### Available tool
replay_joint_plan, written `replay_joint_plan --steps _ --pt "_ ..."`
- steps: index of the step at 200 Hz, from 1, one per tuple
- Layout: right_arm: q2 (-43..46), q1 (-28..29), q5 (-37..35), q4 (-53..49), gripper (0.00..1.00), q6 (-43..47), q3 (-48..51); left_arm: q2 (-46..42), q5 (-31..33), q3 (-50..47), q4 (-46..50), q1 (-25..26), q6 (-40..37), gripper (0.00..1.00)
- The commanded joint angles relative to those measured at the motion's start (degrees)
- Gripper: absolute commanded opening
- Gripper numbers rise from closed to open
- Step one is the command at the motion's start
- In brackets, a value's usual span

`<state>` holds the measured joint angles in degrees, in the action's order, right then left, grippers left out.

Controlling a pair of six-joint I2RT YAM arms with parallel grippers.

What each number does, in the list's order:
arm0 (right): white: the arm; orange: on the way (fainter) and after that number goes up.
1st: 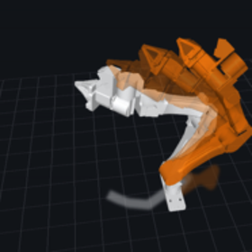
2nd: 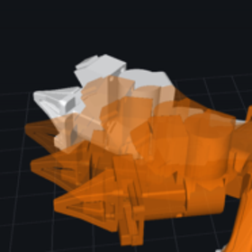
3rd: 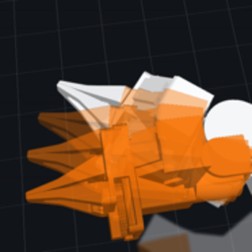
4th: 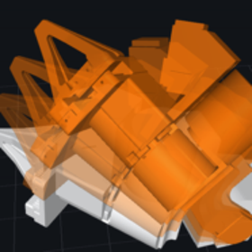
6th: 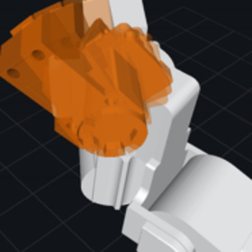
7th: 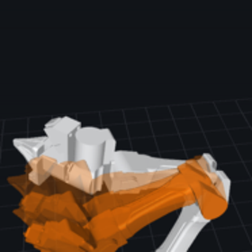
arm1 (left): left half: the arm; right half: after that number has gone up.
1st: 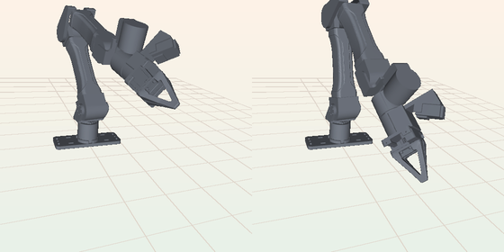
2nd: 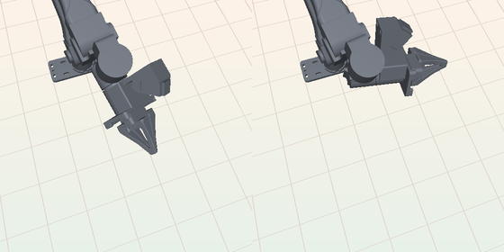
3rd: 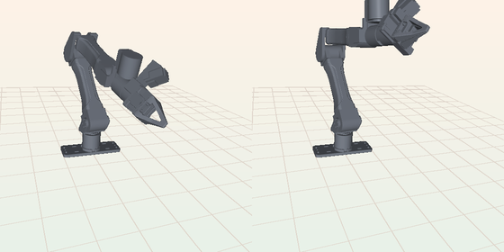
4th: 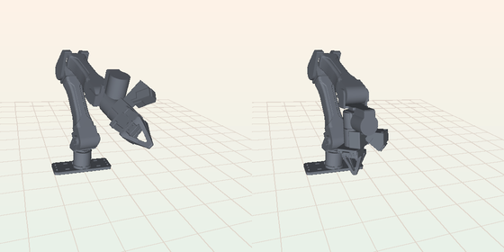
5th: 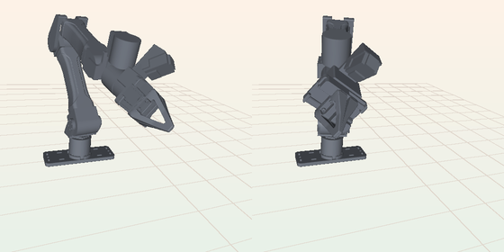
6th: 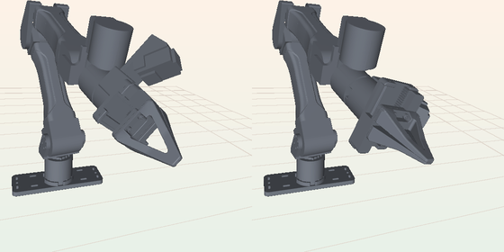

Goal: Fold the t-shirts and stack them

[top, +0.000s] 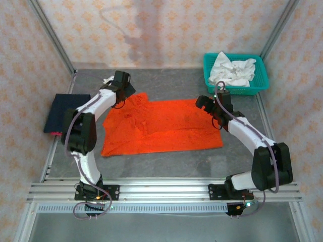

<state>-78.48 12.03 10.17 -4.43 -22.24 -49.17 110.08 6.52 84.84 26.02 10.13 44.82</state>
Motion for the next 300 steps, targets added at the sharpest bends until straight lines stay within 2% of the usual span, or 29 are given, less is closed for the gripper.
replay_joint_plan --steps 1,18,36,62,96,135,187,210,243,255,284,300 --pt "1.6 -1.3 -0.8 5.6 0.99 0.1 3.3 6.5 4.7 8.3 7.4 0.2 -1.3 1.00" --pt "1.9 -1.3 1.6 5.4 0.99 1.3 4.0 12.4 5.8 17.4 11.9 0.2 -1.4 0.94" --pt "2.7 -1.3 2.2 4.9 0.99 1.6 4.8 18.6 7.4 27.2 17.8 0.2 -0.1 0.81" --pt "3.7 -1.3 2.1 4.3 1.00 1.7 5.6 26.7 8.0 40.1 25.5 0.0 1.3 0.69" --pt "4.6 -1.3 2.4 4.2 1.00 1.8 6.4 33.2 5.9 49.1 29.7 -0.6 2.9 0.59" --pt "5.1 -1.3 2.1 4.3 0.99 1.4 6.9 37.0 3.8 52.5 31.0 -1.2 3.8 0.48" --pt "5.3 -1.3 1.9 3.9 0.98 1.3 7.8 39.4 2.8 52.6 31.0 -2.1 4.2 0.39" --pt "5.1 -1.4 2.3 3.9 0.98 1.1 7.9 40.3 1.8 52.6 30.6 -2.7 4.3 0.29" --pt "4.1 -1.3 1.6 3.4 0.97 0.8 7.6 40.2 0.0 52.6 30.4 -3.1 4.2 0.06" --pt "2.5 -1.3 -0.4 1.5 0.96 0.7 6.2 39.7 -0.6 52.5 30.3 -3.1 4.0 0.00" --pt "-6.5 -1.3 -6.1 -5.1 0.90 2.7 -2.7 37.9 -1.6 51.1 29.4 -3.0 3.5 0.00" --pt "-13.3 -1.3 -8.6 -7.9 0.81 3.9 -9.1 37.0 -2.1 50.1 28.9 -3.0 3.2 0.00"
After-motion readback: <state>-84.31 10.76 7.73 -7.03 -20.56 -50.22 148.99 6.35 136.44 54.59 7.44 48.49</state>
